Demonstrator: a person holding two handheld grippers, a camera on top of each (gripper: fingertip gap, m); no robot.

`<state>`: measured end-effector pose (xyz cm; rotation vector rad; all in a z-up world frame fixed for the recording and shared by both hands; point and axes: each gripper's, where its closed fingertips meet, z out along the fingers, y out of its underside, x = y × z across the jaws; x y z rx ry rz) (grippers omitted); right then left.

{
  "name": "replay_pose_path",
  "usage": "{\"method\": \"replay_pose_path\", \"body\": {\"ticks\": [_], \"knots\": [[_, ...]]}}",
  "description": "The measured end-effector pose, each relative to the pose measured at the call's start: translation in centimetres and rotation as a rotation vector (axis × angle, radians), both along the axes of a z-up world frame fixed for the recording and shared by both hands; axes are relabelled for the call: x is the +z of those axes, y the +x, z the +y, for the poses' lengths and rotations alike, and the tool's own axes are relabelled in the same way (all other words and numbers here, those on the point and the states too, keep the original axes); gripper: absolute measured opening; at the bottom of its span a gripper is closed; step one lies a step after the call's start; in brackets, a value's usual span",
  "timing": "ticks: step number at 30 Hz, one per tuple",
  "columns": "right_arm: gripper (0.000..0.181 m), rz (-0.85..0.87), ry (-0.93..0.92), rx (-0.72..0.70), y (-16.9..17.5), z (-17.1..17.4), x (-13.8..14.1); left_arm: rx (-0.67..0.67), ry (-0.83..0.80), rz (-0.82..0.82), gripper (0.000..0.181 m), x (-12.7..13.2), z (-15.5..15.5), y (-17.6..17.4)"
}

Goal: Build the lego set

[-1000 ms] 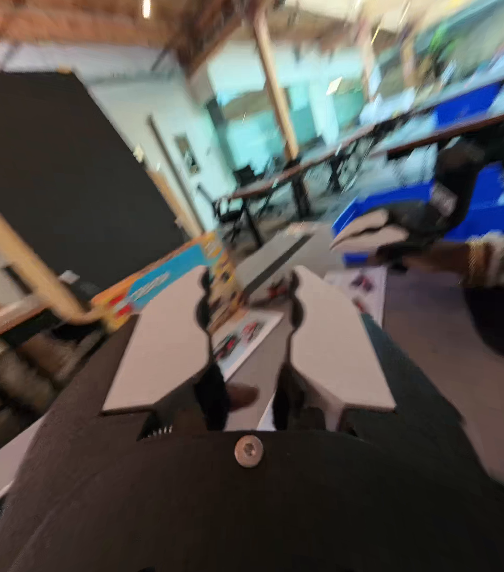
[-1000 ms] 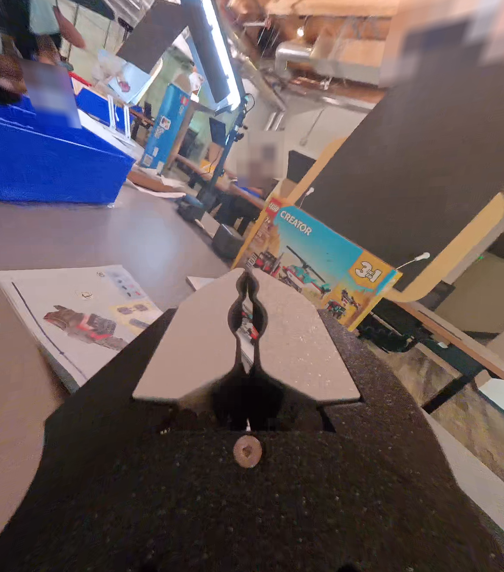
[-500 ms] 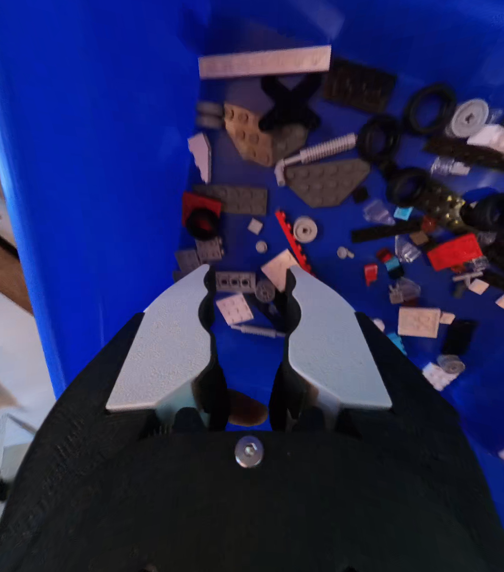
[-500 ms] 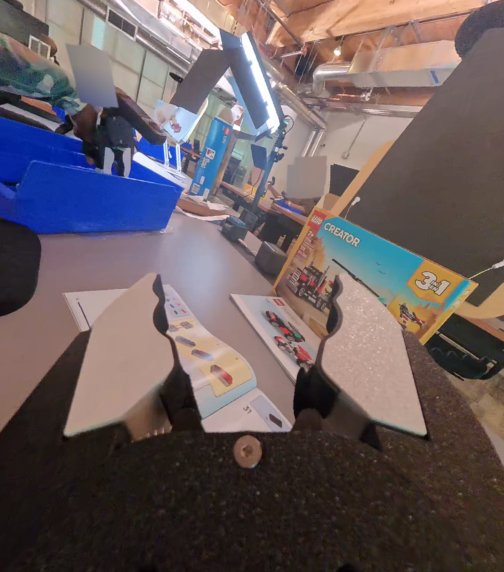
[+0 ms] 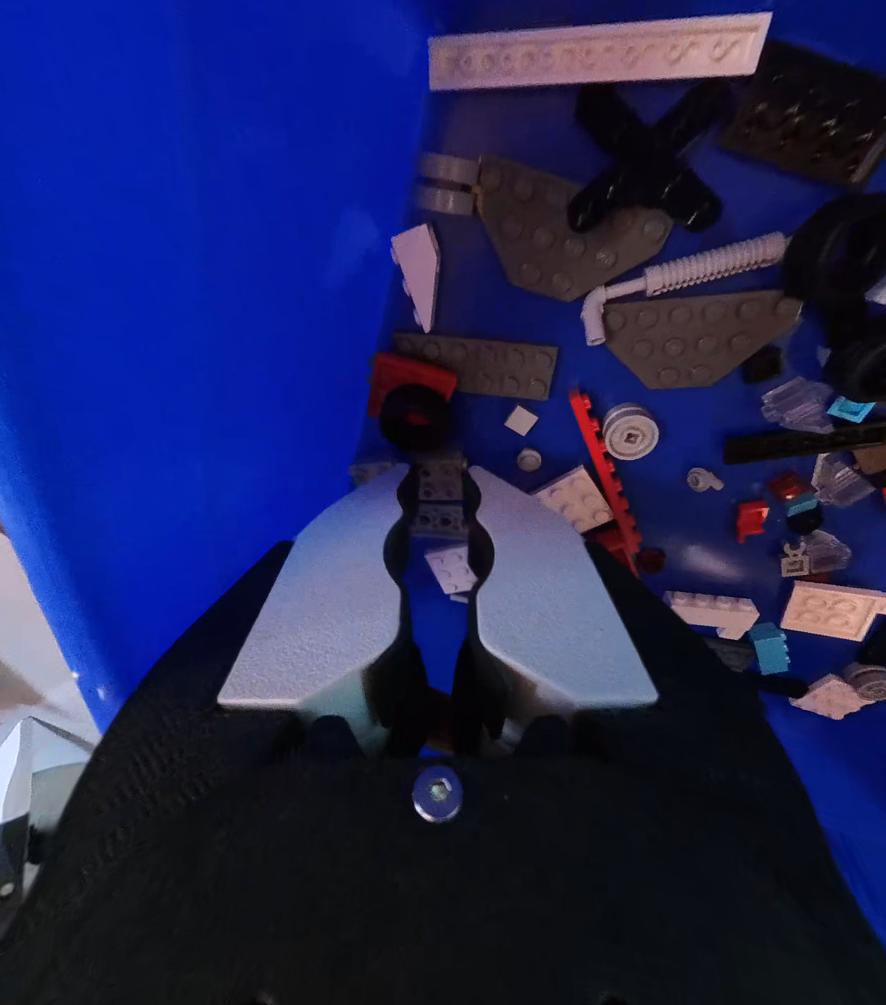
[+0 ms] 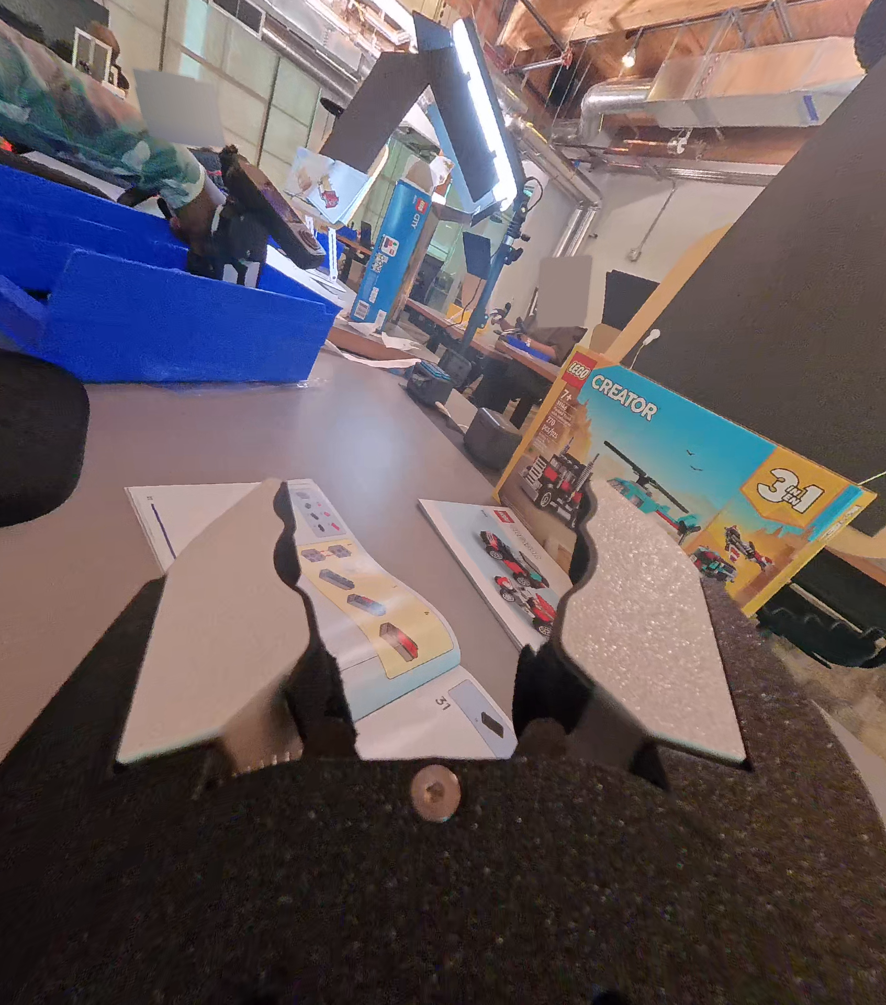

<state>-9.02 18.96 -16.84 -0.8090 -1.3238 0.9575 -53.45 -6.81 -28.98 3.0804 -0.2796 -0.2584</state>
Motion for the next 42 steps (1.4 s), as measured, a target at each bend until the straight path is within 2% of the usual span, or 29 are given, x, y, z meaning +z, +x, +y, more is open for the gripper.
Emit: {"method": "replay_pose_path", "body": {"ticks": [2, 3, 6, 8, 10, 11, 12, 14, 17, 19, 23, 30, 31, 33, 35, 37, 39, 42], "knots": [[0.098, -0.005, 0.004, 0.002, 0.0, -0.1, -0.1, 0.056, 0.028, 0.01, 0.016, 0.8, -0.2, 0.3], [0.096, -0.005, 0.008, 0.005, 0.0, -0.2, -0.1, 0.092, 0.092, 0.017, 0.015, 1.7, 0.2, 0.6], [0.094, -0.016, 0.018, 0.022, -0.3, -0.8, -0.3, 0.235, 0.474, -0.057, 0.015, 5.9, 3.3, 3.3], [0.091, -0.036, 0.049, 0.039, -0.5, -1.3, -0.7, 0.301, 0.868, -0.288, 0.015, 10.6, 6.9, 8.2], [0.08, -0.066, 0.098, 0.072, -1.0, -2.6, -1.2, 0.358, 1.239, -0.656, 0.015, 16.3, 9.6, 14.7], [0.075, -0.073, 0.118, 0.092, -1.3, -3.4, -1.3, 0.384, 1.338, -0.866, 0.015, 18.3, 10.3, 18.0], [0.071, -0.069, 0.131, 0.123, -1.5, -4.4, -1.2, 0.403, 1.375, -1.055, 0.014, 19.3, 10.7, 21.3], [0.063, -0.03, 0.129, 0.204, -2.0, -6.6, -0.5, 0.399, 1.318, -1.299, 0.014, 19.0, 11.6, 27.7], [0.052, 0.02, 0.111, 0.343, -2.2, -10.4, 1.1, 0.391, 1.146, -1.539, 0.015, 16.8, 12.7, 35.6], [0.044, 0.044, 0.09, 0.406, -2.0, -11.9, 1.9, 0.374, 1.048, -1.629, 0.014, 15.7, 13.0, 38.9], [0.036, 0.045, 0.056, 0.448, -1.8, -12.6, 2.0, 0.34, 0.942, -1.616, 0.014, 13.7, 13.3, 41.7], [0.028, -0.052, 0.117, 0.471, -2.1, -13.2, 0.1, 0.287, 0.881, -1.563, 0.014, 12.2, 13.4, 42.9], [0.02, -0.072, 0.129, 0.478, -2.1, -13.4, -0.2, 0.282, 0.878, -1.557, 0.014, 12.0, 13.5, 42.9], [0.017, -0.097, 0.128, 0.474, -2.2, -13.2, -0.6, 0.274, 0.873, -1.536, 0.015, 11.6, 13.5, 43.0], [0.017, -0.136, 0.091, 0.456, -2.3, -12.5, -1.0, 0.248, 0.911, -1.493, 0.017, 11.6, 13.7, 42.5], [0.017, -0.259, 0.018, 0.469, -2.2, -11.8, -2.9, 0.183, 1.032, -1.436, 0.024, 12.9, 13.8, 41.3], [0.016, -0.443, -0.101, 0.483, -2.0, -11.3, -5.8, 0.074, 1.173, -1.275, 0.028, 14.3, 13.6, 39.7], [0.017, -0.663, -0.271, 0.486, -1.8, -11.1, -9.1, -0.077, 1.247, -0.809, 0.039, 13.7, 13.5, 37.0]]}}
